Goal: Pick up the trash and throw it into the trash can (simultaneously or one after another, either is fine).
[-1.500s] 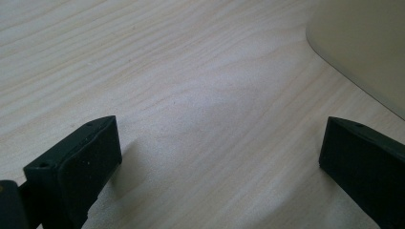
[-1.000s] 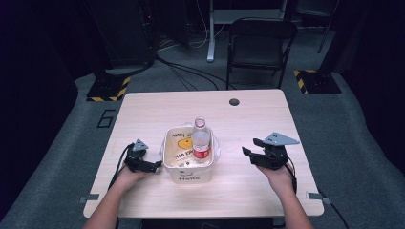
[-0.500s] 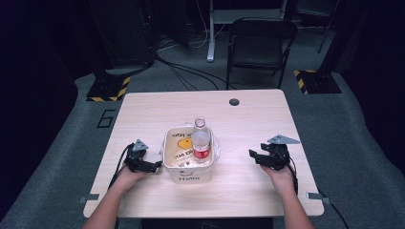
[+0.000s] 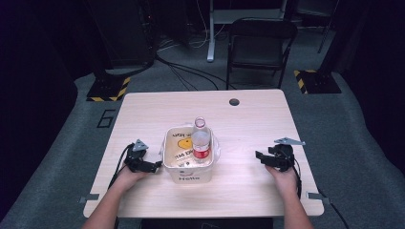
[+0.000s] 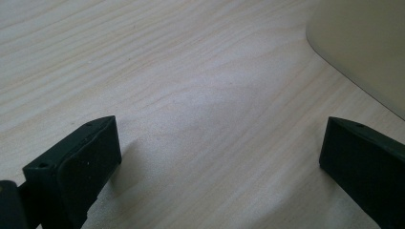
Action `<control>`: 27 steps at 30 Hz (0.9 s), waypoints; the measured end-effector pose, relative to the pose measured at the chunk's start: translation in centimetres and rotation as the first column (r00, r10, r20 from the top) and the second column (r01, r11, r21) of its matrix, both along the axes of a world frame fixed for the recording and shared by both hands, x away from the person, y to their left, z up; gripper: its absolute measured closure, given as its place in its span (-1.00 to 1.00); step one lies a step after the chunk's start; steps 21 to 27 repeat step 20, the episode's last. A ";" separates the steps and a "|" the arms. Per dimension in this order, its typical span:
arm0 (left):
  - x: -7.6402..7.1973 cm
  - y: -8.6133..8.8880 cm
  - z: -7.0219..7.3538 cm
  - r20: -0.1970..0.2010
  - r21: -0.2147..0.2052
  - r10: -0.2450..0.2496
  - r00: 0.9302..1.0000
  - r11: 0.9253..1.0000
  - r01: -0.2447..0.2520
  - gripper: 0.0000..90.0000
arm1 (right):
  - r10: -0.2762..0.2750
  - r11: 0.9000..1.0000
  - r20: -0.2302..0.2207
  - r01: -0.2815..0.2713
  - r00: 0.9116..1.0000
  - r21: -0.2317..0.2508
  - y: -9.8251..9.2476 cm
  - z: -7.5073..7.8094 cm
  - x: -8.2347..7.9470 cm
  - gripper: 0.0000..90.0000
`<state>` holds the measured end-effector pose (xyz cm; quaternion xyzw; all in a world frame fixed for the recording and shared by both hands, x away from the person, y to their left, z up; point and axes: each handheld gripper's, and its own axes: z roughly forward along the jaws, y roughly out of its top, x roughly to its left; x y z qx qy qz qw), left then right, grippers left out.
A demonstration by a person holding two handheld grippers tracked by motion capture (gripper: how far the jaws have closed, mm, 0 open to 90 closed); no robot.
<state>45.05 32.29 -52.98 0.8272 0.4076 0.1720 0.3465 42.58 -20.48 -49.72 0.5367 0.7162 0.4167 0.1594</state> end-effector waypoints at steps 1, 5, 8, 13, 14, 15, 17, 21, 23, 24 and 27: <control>0.0 0.0 0.0 0.000 0.000 0.000 1.000 1.000 0.000 -1.00 | 0.005 1.000 0.000 -0.005 1.000 -0.013 0.2 0.0 0.0 -0.25; 0.0 0.0 0.0 0.000 0.000 0.000 1.000 1.000 0.000 -1.00 | 0.027 0.998 0.000 -0.027 1.000 -0.057 0.7 -0.3 0.2 -0.25; 0.0 0.0 0.0 0.000 0.000 0.000 1.000 1.000 0.000 -1.00 | 0.021 0.997 -0.007 -0.022 1.000 -0.073 0.9 -0.6 0.4 -0.26; 0.0 0.0 0.0 -0.001 0.001 0.000 1.000 1.000 0.000 -1.00 | 0.011 0.996 0.003 -0.011 1.000 -0.090 0.8 -0.8 0.5 -0.27; 0.0 0.0 0.0 0.000 0.002 0.000 1.000 1.000 0.000 -1.00 | 0.009 0.996 0.002 -0.009 1.000 -0.094 0.8 -0.8 0.6 -0.27; 0.0 0.0 0.0 0.000 0.002 0.000 1.000 1.000 0.000 -1.00 | 0.009 0.995 0.006 -0.008 1.000 -0.103 0.8 -0.9 0.6 -0.28; 0.0 0.0 0.0 -0.001 0.000 0.000 1.000 1.000 0.000 -1.00 | 0.004 0.994 0.005 -0.003 1.000 -0.109 0.8 -1.0 0.7 -0.28; 0.0 0.0 0.0 0.000 0.000 -0.002 1.000 1.000 0.002 -1.00 | -0.003 0.993 0.004 0.003 1.000 -0.115 0.9 -1.1 0.8 -0.29; 0.0 0.0 0.0 0.000 0.000 -0.002 1.000 1.000 0.002 -1.00 | -0.003 0.993 0.004 0.003 1.000 -0.115 0.9 -1.1 0.8 -0.29; 0.0 0.0 0.0 0.000 0.000 -0.002 1.000 1.000 0.002 -1.00 | -0.003 0.993 0.004 0.003 1.000 -0.115 0.9 -1.1 0.8 -0.29; 0.0 0.0 0.0 0.000 0.000 -0.002 1.000 1.000 0.002 -1.00 | -0.003 0.993 0.004 0.003 1.000 -0.115 0.9 -1.1 0.8 -0.29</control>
